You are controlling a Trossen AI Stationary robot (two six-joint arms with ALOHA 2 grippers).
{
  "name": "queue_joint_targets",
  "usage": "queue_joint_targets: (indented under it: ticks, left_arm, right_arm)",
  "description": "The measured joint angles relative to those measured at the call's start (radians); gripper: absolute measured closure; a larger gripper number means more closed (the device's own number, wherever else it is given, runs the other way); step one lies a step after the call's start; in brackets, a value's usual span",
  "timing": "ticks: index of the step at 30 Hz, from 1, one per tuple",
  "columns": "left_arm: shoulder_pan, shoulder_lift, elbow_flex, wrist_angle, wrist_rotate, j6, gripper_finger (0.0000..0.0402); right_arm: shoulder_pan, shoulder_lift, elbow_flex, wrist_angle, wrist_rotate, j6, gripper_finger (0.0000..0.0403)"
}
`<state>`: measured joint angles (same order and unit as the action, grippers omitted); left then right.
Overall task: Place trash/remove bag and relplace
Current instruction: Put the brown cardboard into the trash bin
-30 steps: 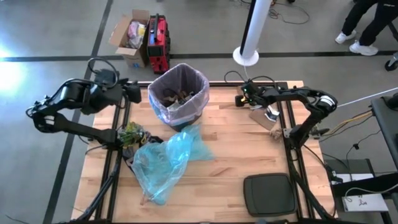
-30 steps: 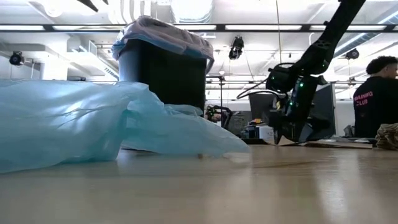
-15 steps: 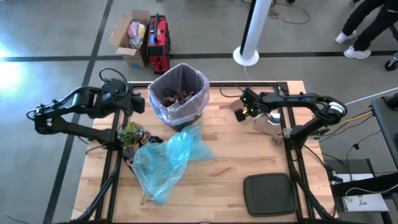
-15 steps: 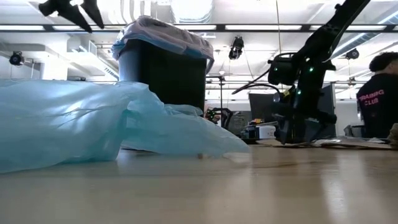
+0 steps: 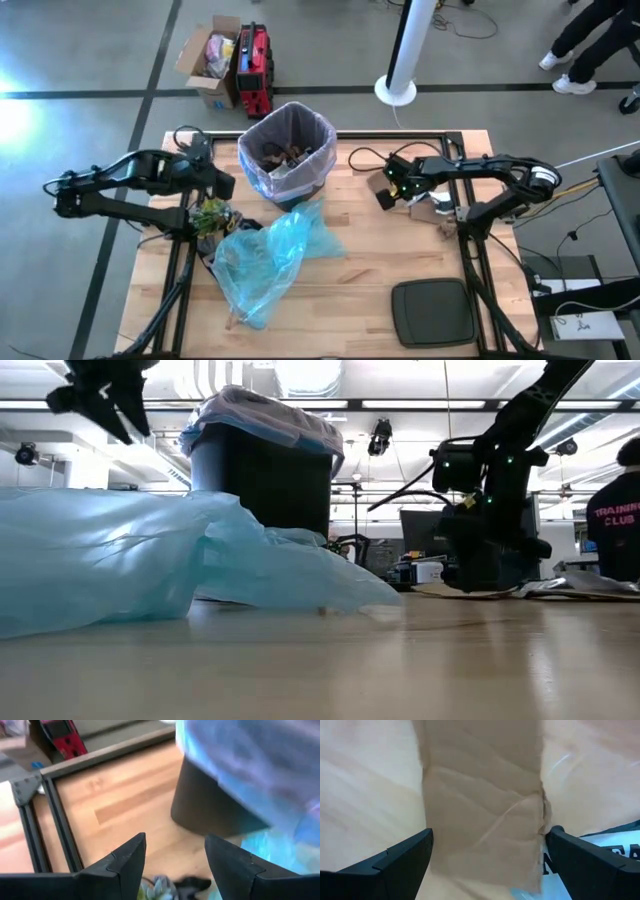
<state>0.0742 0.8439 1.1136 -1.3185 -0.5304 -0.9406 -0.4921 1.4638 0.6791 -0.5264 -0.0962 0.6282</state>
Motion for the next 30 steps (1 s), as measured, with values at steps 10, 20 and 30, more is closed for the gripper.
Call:
queue_joint_targets:
  ticks: [10, 20, 30]
  left_arm:
    - [-0.082, 0.000, -0.145, 0.022, 0.154, 0.013, 0.0211]
    - [-0.249, 0.040, -0.340, 0.482, 0.039, 0.014, 0.0217]
    - [-0.250, 0.220, -0.415, 0.802, -0.064, 0.209, 0.0221]
  right_arm:
    - [0.032, -0.051, -0.005, -0.001, -0.124, -0.010, 0.0034]
    - [0.113, -0.048, -0.008, 0.043, 0.044, -0.085, 0.0034]
    - [0.339, -0.076, 0.009, -0.072, 0.341, -0.627, 0.0034]
